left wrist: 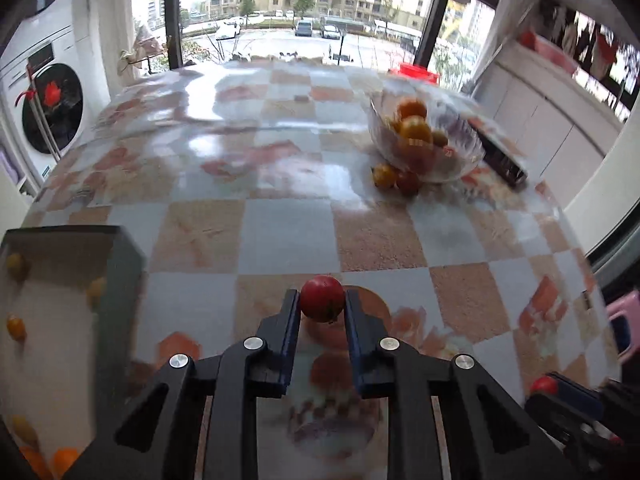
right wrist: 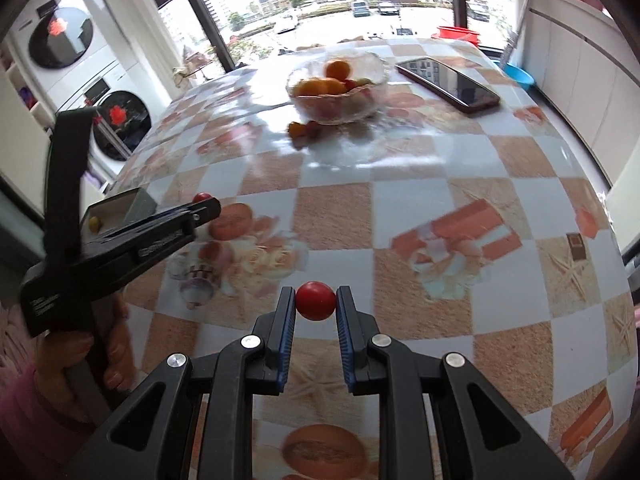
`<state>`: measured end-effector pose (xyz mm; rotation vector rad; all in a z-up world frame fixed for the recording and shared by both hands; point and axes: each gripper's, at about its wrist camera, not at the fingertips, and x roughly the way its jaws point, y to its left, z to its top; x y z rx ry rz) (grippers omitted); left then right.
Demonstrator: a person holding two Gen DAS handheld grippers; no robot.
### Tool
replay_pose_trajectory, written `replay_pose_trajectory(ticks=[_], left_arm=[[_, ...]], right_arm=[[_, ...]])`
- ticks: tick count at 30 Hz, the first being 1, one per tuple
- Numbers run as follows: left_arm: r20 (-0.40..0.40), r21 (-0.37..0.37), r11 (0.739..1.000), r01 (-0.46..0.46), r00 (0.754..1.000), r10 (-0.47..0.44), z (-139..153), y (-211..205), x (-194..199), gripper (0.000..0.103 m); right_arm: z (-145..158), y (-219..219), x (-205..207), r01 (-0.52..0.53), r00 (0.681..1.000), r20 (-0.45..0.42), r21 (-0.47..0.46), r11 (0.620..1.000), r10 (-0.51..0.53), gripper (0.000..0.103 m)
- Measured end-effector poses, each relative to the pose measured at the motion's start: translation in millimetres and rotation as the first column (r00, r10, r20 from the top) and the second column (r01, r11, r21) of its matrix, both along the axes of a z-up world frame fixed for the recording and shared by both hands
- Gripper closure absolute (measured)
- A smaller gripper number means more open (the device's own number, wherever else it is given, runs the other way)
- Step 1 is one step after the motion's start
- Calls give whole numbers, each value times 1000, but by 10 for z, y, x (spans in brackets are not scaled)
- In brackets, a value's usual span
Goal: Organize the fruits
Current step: 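Grasp the second red apple with the left gripper while the right carries its apple, then carry both red apples over the tray with both grippers, then drop the apple into the tray with the left gripper while the right drops its apple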
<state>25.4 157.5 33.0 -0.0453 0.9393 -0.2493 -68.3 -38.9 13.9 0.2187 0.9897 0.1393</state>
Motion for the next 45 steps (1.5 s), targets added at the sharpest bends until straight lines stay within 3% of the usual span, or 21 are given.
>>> replay_pose_trajectory(ticks=[5,8,14,22,26,29,31,32,33,35,41,43,45], left_arm=[[75,-14,998,-65,995,66,384,531,-337,80],[69,28,990,-136,989,134,462,871,-468,80],[27,135,949,-285,958,284,356,1548,-696,80],[-32,155,928,-338,938,346,84,1896,-777,80],[-23,155,929,-337,939,344,42,1909,-778,79],[-21,165,929,-332,940,339,38,1847,-772,77],[-18,167,925,-341,937,349,41,1874,-762,56],[-10,178,915,-362,929,369,50,1897,-775,29],[4,177,909,-378,924,383,65,1914,-796,13],[41,156,904,-398,917,396,124,1945,-866,12],[-16,141,911,-386,920,392,119,1959,-870,12],[-14,155,911,-382,921,389,110,1943,-890,0],[-12,168,912,-375,924,382,111,1924,-923,0]], right_arm=[[89,414,96,-92,996,2,1,996,92,81],[146,769,155,-163,987,-2,26,986,163,81],[202,1593,253,-306,952,-12,29,952,306,81],[51,2274,374,-397,913,-88,37,917,399,81],[19,2369,401,-405,908,-113,13,914,404,71],[27,2359,431,-398,911,-115,11,917,397,47],[61,2326,436,-388,917,-102,-15,921,385,45],[77,2301,442,-382,920,-98,-14,924,379,44],[88,2275,447,-376,922,-97,0,927,374,36],[123,2224,458,-365,927,-94,6,931,364,25],[217,2216,398,-372,926,-79,-33,928,369,20],[244,2217,372,-373,926,-76,-47,927,369,16],[266,2211,346,-375,926,-76,-61,925,371,15]])
